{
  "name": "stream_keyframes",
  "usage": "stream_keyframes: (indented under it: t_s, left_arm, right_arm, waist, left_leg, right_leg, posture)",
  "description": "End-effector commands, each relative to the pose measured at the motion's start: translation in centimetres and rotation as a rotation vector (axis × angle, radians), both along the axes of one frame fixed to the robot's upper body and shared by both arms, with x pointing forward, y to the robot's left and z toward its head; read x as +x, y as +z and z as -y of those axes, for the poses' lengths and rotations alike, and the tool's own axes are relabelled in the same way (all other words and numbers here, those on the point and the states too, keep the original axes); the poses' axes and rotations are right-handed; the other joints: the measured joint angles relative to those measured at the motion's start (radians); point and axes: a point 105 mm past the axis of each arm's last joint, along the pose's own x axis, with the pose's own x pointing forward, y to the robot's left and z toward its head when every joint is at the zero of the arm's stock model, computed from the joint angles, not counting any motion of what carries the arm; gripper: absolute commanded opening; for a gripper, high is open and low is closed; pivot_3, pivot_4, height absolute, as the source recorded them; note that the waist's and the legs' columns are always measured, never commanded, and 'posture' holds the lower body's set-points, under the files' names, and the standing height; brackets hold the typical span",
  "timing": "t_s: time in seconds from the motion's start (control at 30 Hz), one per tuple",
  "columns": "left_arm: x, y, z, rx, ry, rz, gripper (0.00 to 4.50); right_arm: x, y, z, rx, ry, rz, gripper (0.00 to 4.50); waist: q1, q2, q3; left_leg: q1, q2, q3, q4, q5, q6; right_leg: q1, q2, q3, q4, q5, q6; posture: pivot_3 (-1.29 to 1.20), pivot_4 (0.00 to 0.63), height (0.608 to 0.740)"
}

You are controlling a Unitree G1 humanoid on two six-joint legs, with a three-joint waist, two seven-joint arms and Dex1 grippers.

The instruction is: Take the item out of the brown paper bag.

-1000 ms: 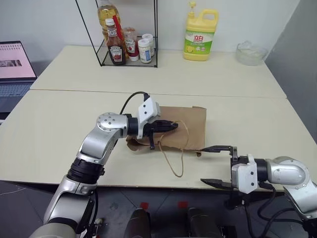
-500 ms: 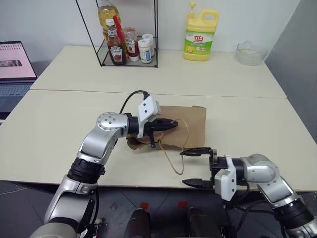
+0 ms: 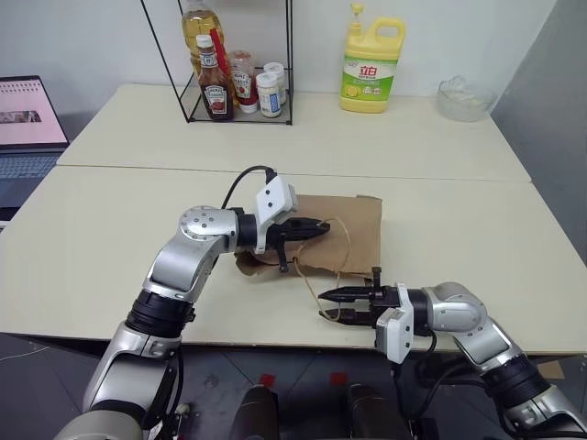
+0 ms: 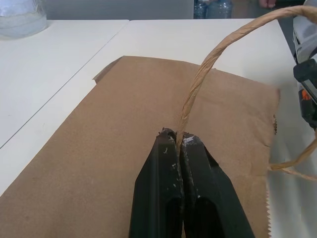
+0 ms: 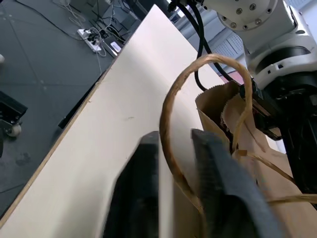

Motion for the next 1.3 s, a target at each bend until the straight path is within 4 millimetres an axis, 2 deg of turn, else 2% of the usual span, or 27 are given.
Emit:
stream_keyframes:
  t_s: [0.03, 0.17, 0.37, 0.5, 0.8, 1.3]
  left_arm:
    - [0.0, 1.3, 0.1, -0.014, -0.012, 0.052, 0.00]
    - [0.1, 1.5, 0.2, -0.018, -0.012, 0.055, 0.00]
    - [1.1, 2.5, 0.1, -0.017, 0.013, 0.091, 0.00]
    - [1.7, 3.5, 0.1, -0.029, 0.029, 0.108, 0.00]
    - [3.3, 5.6, -0.3, -0.064, 0.083, 0.143, 0.00]
    - [4.6, 7.2, -0.6, -0.107, 0.130, 0.166, 0.00]
  right_arm:
    - [0.3, 0.7, -0.1, 0.036, -0.007, 0.013, 0.02]
    - [0.5, -0.4, 0.0, 0.000, -0.028, -0.050, 0.02]
    - [0.7, -3.4, 0.5, -0.129, -0.077, -0.197, 0.02]
    - [0.9, -4.2, 0.7, -0.165, -0.104, -0.251, 0.02]
    - [1.3, -4.7, 0.8, -0.190, -0.121, -0.254, 0.02]
    - [0.8, -5.0, 1.2, -0.209, -0.121, -0.268, 0.02]
  waist:
    - [0.000, 0.000, 0.000]
    - [0.000, 0.000, 0.000]
    - [0.001, 0.000, 0.000]
    - [0.001, 0.000, 0.000]
    - [0.000, 0.000, 0.000]
    - [0.000, 0.000, 0.000]
  left_leg:
    - [0.000, 0.000, 0.000, 0.000, 0.000, 0.000]
    - [0.000, 0.000, 0.000, 0.000, 0.000, 0.000]
    - [0.000, 0.000, 0.000, 0.000, 0.000, 0.000]
    - [0.000, 0.000, 0.000, 0.000, 0.000, 0.000]
    - [0.000, 0.000, 0.000, 0.000, 0.000, 0.000]
    - [0.000, 0.000, 0.000, 0.000, 0.000, 0.000]
  right_leg:
    - [0.000, 0.000, 0.000, 0.000, 0.000, 0.000]
    - [0.000, 0.000, 0.000, 0.000, 0.000, 0.000]
    - [0.000, 0.000, 0.000, 0.000, 0.000, 0.000]
    - [0.000, 0.000, 0.000, 0.000, 0.000, 0.000]
    - [0.000, 0.000, 0.000, 0.000, 0.000, 0.000]
    - [0.000, 0.000, 0.000, 0.000, 0.000, 0.000]
  posture:
    - [0.00, 0.150, 0.740]
    - [0.00, 0.150, 0.740]
    - [0.00, 0.150, 0.740]
    - [0.00, 0.150, 0.740]
    - [0.00, 0.150, 0.740]
    - [0.00, 0.150, 0.740]
